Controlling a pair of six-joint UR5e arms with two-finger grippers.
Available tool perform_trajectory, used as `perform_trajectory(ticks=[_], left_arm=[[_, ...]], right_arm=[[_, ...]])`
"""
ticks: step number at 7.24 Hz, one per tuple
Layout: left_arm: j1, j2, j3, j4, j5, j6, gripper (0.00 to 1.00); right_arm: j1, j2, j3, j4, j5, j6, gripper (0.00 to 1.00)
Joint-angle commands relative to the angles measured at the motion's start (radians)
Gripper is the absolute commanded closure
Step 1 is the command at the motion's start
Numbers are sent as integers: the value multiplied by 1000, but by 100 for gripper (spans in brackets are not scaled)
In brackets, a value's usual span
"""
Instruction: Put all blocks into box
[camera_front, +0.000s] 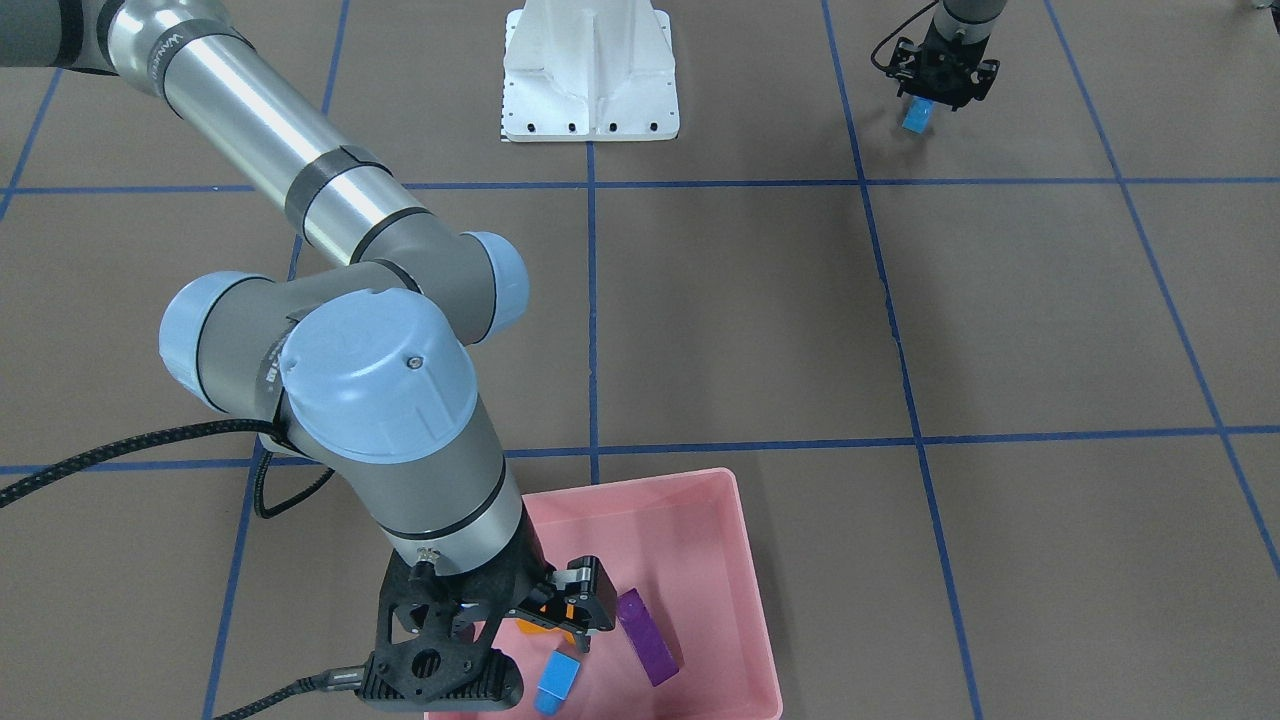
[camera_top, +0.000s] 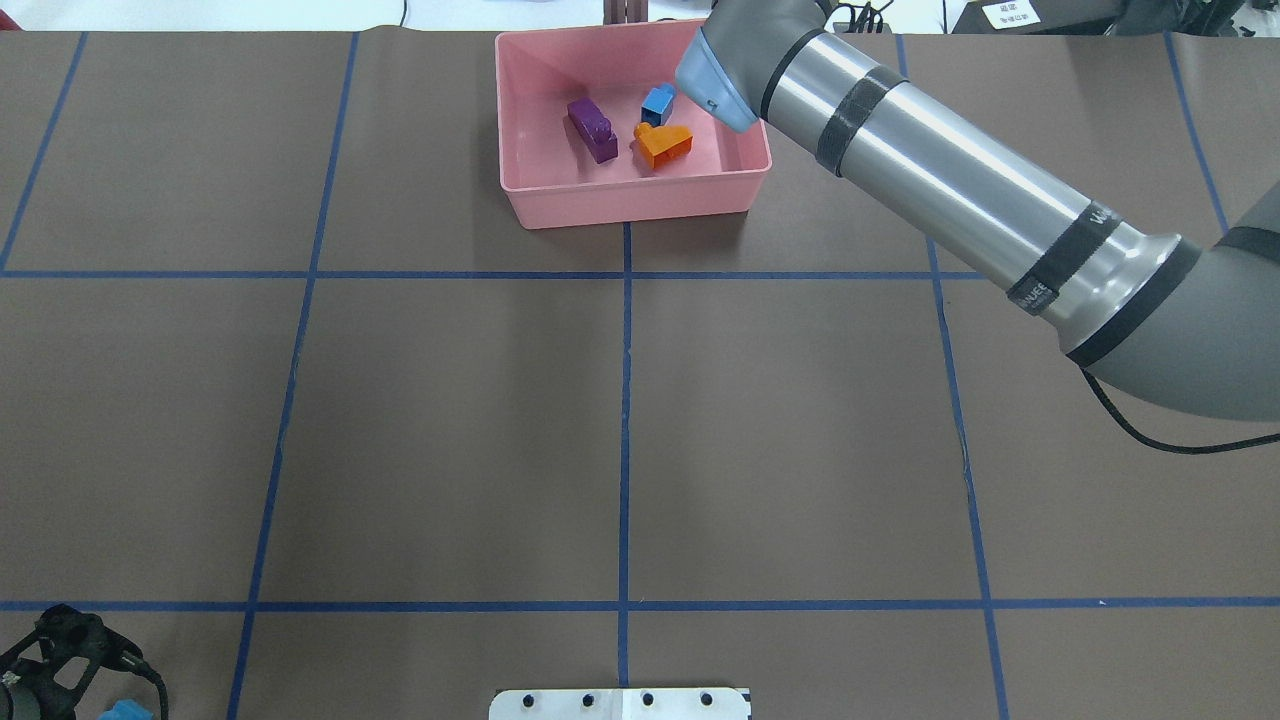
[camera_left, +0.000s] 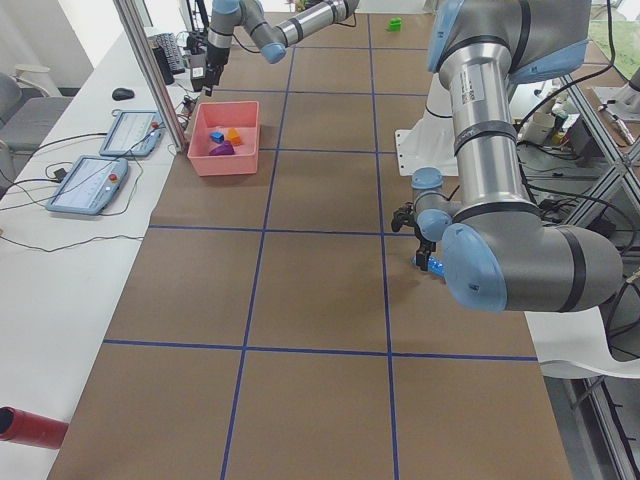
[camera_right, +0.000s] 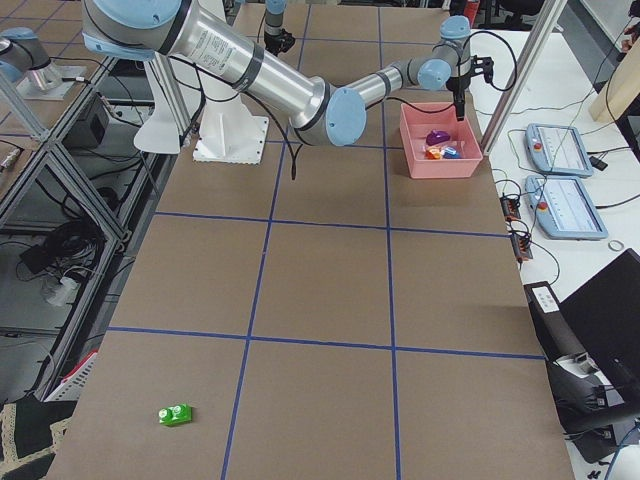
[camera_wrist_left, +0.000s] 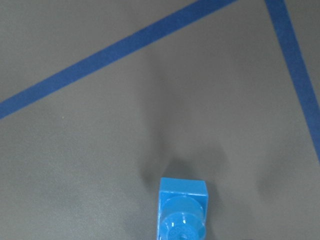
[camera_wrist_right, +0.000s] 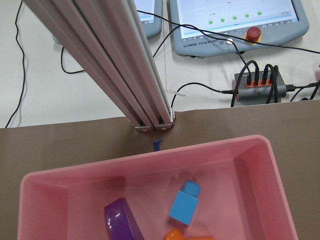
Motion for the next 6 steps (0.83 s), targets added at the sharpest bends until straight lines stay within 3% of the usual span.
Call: perform_trajectory(ticks=[1, 2, 3, 4, 6], left_arm=[[4, -6, 11, -3, 0, 0, 21], [4, -6, 12, -3, 0, 0, 21], [4, -5, 12, -3, 0, 0, 30], [4, -5, 12, -3, 0, 2, 49], [4, -2, 11, -2, -2, -6, 100]], right_arm=[[41, -22, 94, -92, 107, -11, 1], [56, -48, 212, -261, 138, -50, 1], [59, -91, 374, -465, 139, -152, 1], [76, -102, 496, -690, 139, -276, 1], [128, -111, 647, -1051, 137, -548, 0]])
